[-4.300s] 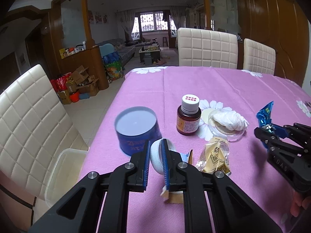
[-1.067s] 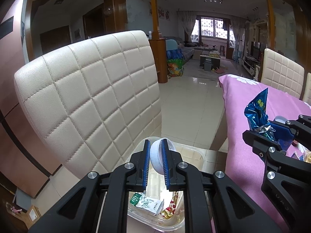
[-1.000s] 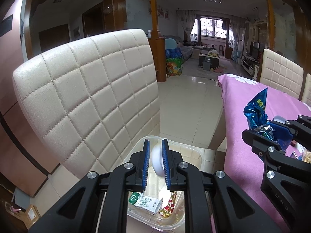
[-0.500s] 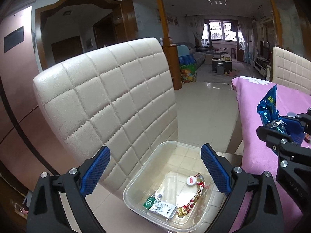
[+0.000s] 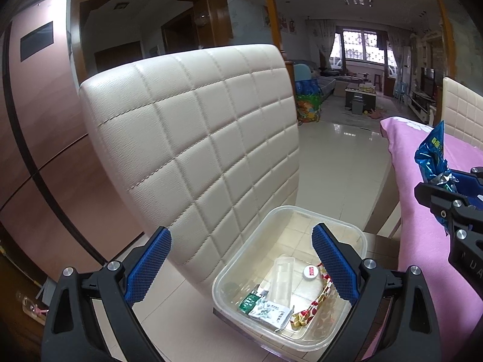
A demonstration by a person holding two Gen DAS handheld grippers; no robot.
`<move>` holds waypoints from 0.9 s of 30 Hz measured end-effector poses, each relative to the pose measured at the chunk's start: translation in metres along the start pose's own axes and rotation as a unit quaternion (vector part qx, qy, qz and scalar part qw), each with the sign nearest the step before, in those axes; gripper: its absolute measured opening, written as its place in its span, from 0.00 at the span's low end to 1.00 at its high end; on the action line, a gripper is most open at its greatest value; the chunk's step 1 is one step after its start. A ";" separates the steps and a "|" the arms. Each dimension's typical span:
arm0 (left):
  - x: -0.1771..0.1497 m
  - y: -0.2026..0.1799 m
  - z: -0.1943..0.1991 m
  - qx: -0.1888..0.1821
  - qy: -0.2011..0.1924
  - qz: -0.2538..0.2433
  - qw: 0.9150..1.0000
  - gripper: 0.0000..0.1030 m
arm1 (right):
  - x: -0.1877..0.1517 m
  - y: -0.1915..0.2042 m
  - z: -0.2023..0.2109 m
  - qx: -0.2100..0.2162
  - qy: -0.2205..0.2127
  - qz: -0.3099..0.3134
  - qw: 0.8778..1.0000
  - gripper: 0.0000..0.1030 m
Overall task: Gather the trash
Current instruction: 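Lower the blue foil wrapper into the bin and open the right tool, then move both tools back over the table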
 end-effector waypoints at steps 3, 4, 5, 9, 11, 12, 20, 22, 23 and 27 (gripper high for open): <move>-0.004 0.006 -0.002 0.004 0.004 0.006 1.000 0.89 | 0.002 0.006 -0.002 0.006 0.000 0.004 1.000 0.27; -0.005 0.007 -0.002 0.005 0.005 0.007 1.000 0.89 | 0.003 0.008 -0.003 0.008 0.000 0.005 1.000 0.28; -0.006 0.009 -0.002 0.007 0.007 0.008 1.000 0.89 | 0.004 0.010 -0.004 0.010 0.000 0.005 1.000 0.28; -0.009 0.013 -0.003 0.011 0.010 0.010 1.000 0.89 | 0.008 0.011 -0.009 0.023 0.005 -0.003 1.000 0.29; -0.011 0.015 -0.003 0.011 0.013 0.011 1.000 0.89 | 0.009 0.012 -0.013 0.024 0.008 -0.009 1.000 0.36; -0.012 0.016 -0.003 0.011 0.014 0.011 1.000 0.89 | 0.010 0.011 -0.015 0.028 0.012 -0.013 0.999 0.44; -0.014 0.015 -0.005 0.004 0.018 0.013 1.000 0.89 | 0.007 0.008 -0.013 0.012 -0.010 -0.022 1.000 0.73; -0.014 0.014 -0.006 0.001 0.019 0.013 1.000 0.89 | 0.006 0.006 -0.015 0.010 -0.005 -0.023 1.000 0.73; -0.013 0.012 -0.006 0.000 0.019 0.011 1.000 0.89 | 0.006 0.005 -0.015 0.007 -0.005 -0.023 1.000 0.73; -0.011 0.005 -0.004 -0.008 0.017 0.005 1.000 0.89 | 0.004 0.003 -0.012 -0.004 -0.008 -0.018 1.000 0.73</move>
Point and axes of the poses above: each gripper's, at about its wrist camera, not at the fingertips, and z roughly against the way its jaws point, y to its left, x to its top, the point moved 1 cm from there along -z, roughly the way its jaws point, and after that the axes turned 13 degrees about -z, right-handed, at the moved point
